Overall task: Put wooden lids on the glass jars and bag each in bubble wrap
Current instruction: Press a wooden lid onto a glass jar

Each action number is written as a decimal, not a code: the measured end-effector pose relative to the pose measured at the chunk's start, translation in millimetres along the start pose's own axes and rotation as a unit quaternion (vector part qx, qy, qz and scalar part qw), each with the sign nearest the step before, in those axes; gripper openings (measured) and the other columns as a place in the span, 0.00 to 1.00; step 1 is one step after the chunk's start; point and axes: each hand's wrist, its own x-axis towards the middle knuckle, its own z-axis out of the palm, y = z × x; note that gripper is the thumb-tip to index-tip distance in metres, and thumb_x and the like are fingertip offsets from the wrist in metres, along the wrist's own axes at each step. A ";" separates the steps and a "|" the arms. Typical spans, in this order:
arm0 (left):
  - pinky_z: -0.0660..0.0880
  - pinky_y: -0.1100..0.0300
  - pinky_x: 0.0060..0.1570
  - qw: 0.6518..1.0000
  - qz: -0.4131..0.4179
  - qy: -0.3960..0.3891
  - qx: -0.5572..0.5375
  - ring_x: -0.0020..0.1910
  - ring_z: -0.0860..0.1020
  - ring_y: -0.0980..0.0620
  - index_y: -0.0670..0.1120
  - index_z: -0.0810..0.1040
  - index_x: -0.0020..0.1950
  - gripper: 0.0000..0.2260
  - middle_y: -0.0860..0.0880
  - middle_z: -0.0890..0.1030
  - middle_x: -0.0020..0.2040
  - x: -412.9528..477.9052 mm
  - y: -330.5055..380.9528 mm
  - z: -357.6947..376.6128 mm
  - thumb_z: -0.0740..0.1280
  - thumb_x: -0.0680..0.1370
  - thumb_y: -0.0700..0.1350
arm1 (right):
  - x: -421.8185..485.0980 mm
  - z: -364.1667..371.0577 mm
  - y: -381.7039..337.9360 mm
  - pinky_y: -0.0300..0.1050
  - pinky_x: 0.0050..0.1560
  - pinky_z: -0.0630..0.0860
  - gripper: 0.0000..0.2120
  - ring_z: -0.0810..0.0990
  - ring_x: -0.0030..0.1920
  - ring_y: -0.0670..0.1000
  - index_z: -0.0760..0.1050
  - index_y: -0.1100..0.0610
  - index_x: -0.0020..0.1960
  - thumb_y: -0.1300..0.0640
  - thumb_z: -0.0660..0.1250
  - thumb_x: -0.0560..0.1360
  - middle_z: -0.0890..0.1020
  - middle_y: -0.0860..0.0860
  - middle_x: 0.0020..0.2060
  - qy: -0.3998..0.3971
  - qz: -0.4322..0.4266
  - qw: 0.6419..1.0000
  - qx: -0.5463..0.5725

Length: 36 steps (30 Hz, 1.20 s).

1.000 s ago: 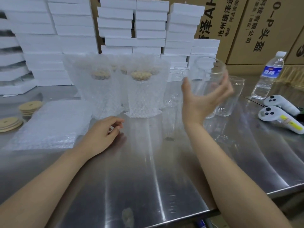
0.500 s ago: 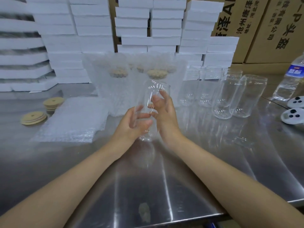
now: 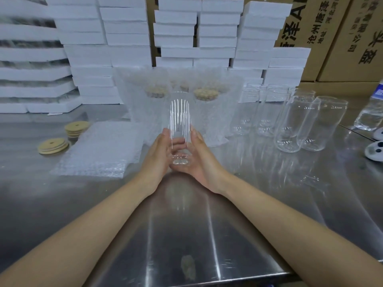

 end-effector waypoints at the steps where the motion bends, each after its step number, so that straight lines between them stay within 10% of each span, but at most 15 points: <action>1: 0.76 0.50 0.57 0.999 0.019 0.013 0.043 0.56 0.80 0.47 0.49 0.71 0.62 0.17 0.43 0.79 0.59 1.1 -2.5 -1.0 0.50 0.82 0.57 | -0.1 -2.1 -0.1 0.56 0.60 0.76 0.33 0.78 0.58 0.56 0.51 0.44 0.78 0.42 0.59 0.76 0.75 0.54 0.63 -0.003 0.004 1.000 0.002; 8: 0.76 0.59 0.55 0.961 0.178 0.034 0.209 0.49 0.81 0.55 0.47 0.75 0.59 0.11 0.49 0.82 0.51 8.8 -7.5 -23.3 0.55 0.84 0.45 | 1.2 -9.9 -2.4 0.56 0.56 0.80 0.44 0.78 0.61 0.59 0.47 0.38 0.78 0.46 0.68 0.70 0.74 0.57 0.65 0.041 0.009 0.999 -0.023; 14: 0.72 0.60 0.49 0.839 0.290 0.269 0.374 0.47 0.78 0.51 0.42 0.80 0.51 0.11 0.44 0.83 0.49 36.2 45.9 -106.4 0.58 0.79 0.42 | 2.2 -14.4 -2.7 0.54 0.51 0.82 0.44 0.82 0.53 0.54 0.52 0.40 0.78 0.45 0.73 0.69 0.77 0.54 0.62 0.057 0.000 0.998 -0.031; 20: 0.67 0.48 0.64 0.745 0.117 0.428 0.498 0.64 0.71 0.38 0.40 0.74 0.65 0.18 0.37 0.74 0.64 36.2 47.3 -234.5 0.59 0.76 0.37 | 2.4 -14.3 0.2 0.58 0.53 0.81 0.41 0.81 0.56 0.53 0.57 0.45 0.77 0.50 0.75 0.70 0.78 0.52 0.61 0.058 0.001 0.997 -0.047; 27: 0.65 0.41 0.66 0.674 -0.105 0.272 0.679 0.66 0.67 0.32 0.41 0.71 0.68 0.22 0.35 0.69 0.69 52.0 40.5 -255.5 0.61 0.79 0.52 | 7.3 -21.5 -0.1 0.58 0.54 0.81 0.37 0.82 0.56 0.50 0.62 0.45 0.73 0.47 0.73 0.67 0.79 0.47 0.58 0.071 0.006 0.997 -0.041; 33: 0.67 0.43 0.62 0.694 -0.100 0.326 0.634 0.63 0.69 0.31 0.39 0.72 0.64 0.20 0.32 0.72 0.64 52.1 40.0 -254.3 0.65 0.77 0.49 | 11.2 -27.8 -1.9 0.46 0.60 0.75 0.37 0.79 0.51 0.41 0.61 0.47 0.75 0.52 0.73 0.70 0.78 0.43 0.53 0.128 -0.062 0.974 -0.178; 36: 0.67 0.43 0.61 0.710 -0.087 0.360 0.598 0.63 0.68 0.31 0.37 0.72 0.62 0.19 0.31 0.72 0.62 52.1 38.4 -258.3 0.68 0.76 0.47 | 13.4 -32.7 -1.8 0.32 0.48 0.75 0.38 0.79 0.49 0.36 0.61 0.46 0.74 0.53 0.75 0.69 0.73 0.47 0.59 0.138 -0.080 0.965 -0.209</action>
